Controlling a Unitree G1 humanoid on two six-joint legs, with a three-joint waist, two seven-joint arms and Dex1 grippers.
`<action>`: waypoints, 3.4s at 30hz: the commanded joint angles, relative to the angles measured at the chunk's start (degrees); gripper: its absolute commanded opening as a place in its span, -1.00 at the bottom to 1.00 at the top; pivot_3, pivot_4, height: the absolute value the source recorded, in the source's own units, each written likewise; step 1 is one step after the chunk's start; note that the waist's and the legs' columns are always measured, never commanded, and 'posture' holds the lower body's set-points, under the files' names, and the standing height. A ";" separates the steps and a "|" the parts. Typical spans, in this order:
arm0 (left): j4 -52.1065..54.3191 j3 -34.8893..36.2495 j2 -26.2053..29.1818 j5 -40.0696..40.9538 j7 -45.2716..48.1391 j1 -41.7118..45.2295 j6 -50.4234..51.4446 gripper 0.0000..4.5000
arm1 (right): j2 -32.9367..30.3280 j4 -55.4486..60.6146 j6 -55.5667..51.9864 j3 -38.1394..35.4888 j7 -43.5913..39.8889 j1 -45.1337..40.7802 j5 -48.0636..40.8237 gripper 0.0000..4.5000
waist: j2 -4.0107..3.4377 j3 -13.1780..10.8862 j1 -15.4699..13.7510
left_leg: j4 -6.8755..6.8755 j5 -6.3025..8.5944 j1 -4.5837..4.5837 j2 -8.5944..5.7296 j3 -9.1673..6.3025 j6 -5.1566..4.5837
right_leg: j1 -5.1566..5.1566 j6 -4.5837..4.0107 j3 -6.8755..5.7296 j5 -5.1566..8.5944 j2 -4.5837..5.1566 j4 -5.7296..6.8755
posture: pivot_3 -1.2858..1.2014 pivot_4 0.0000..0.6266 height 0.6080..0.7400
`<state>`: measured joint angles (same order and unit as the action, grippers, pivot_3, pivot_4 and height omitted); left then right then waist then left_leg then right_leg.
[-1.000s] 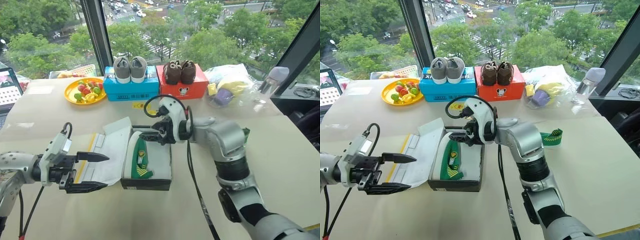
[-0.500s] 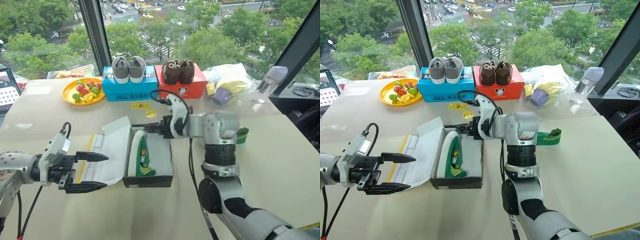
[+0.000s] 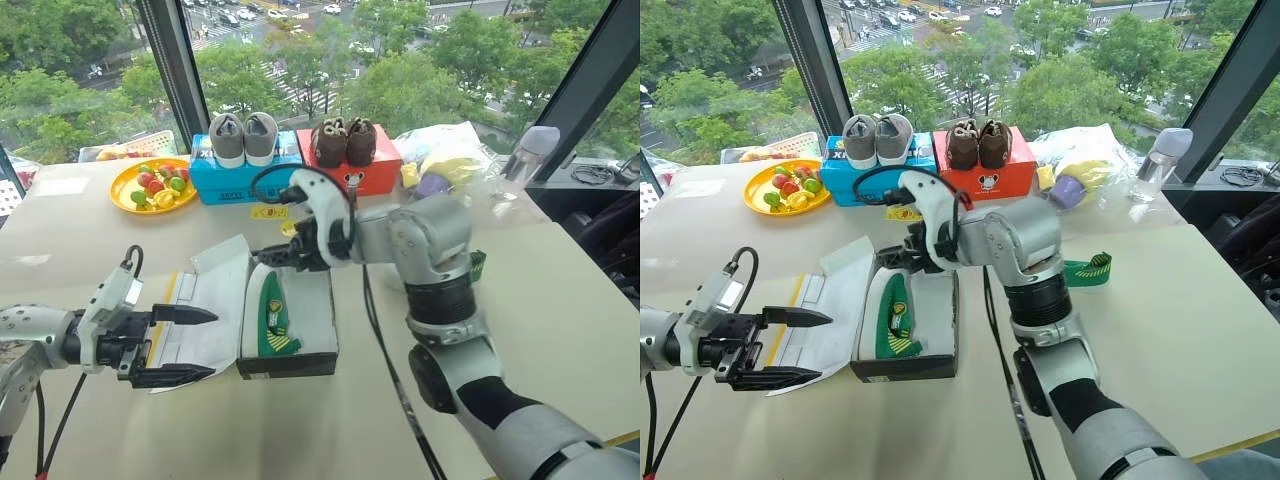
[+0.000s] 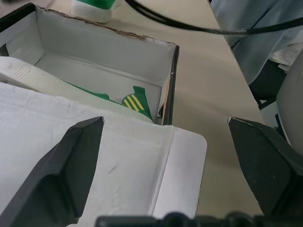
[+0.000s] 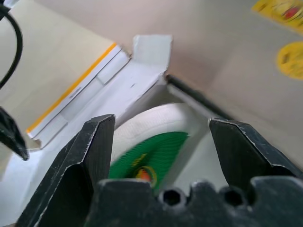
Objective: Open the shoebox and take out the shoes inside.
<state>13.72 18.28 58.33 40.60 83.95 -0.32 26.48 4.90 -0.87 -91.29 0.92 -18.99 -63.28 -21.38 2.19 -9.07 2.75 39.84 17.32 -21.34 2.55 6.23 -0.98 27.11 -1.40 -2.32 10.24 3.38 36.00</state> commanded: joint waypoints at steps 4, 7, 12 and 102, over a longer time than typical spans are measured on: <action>1.30 1.30 0.43 0.72 0.25 -0.03 -0.19 1.00 | 7.40 -4.49 -1.21 -8.31 8.63 -0.58 -3.57 0.67 | 0.00 0.00 -0.57 | 0.08 -0.05 -0.07 -0.07 0.00 0.08 | 0.00 0.03 -0.02 -0.02 0.12 -0.04 | 0.03 -0.52 0.86; 1.35 1.37 0.51 0.72 0.32 -0.26 -0.18 1.00 | 9.67 -6.79 -1.21 -10.85 12.90 -1.07 -5.16 0.67 | 0.00 0.00 -0.48 | 0.11 -0.04 -0.09 -0.07 0.02 0.07 | -0.01 0.06 0.01 -0.04 0.12 -0.05 | 0.03 -0.52 0.86; 1.73 1.55 0.52 0.94 0.30 -0.59 0.01 1.00 | 13.79 -10.77 -1.21 -15.72 21.02 -2.18 -4.98 0.67 | 0.00 0.00 -0.12 | 0.00 -0.08 -0.09 -0.05 0.01 0.13 | 0.00 0.06 -0.01 -0.04 0.07 -0.06 | 0.03 -0.52 0.86; 2.23 -1.14 -0.51 1.30 -1.57 2.10 0.51 1.00 | -30.50 -17.81 131.64 29.60 -39.79 -4.27 35.26 -0.65 | 0.02 -0.02 -0.79 | 0.25 -0.15 0.15 0.01 0.14 0.26 | 0.00 -0.09 0.14 0.02 0.02 0.09 | 0.03 -0.52 0.86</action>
<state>15.53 16.88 57.97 41.70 82.07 1.42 27.66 -24.61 -22.70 42.42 34.16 -58.11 -67.17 17.29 2.22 -9.09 1.96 40.10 17.19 -21.19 2.55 6.37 -0.75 27.10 -1.49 -2.18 10.26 3.41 36.08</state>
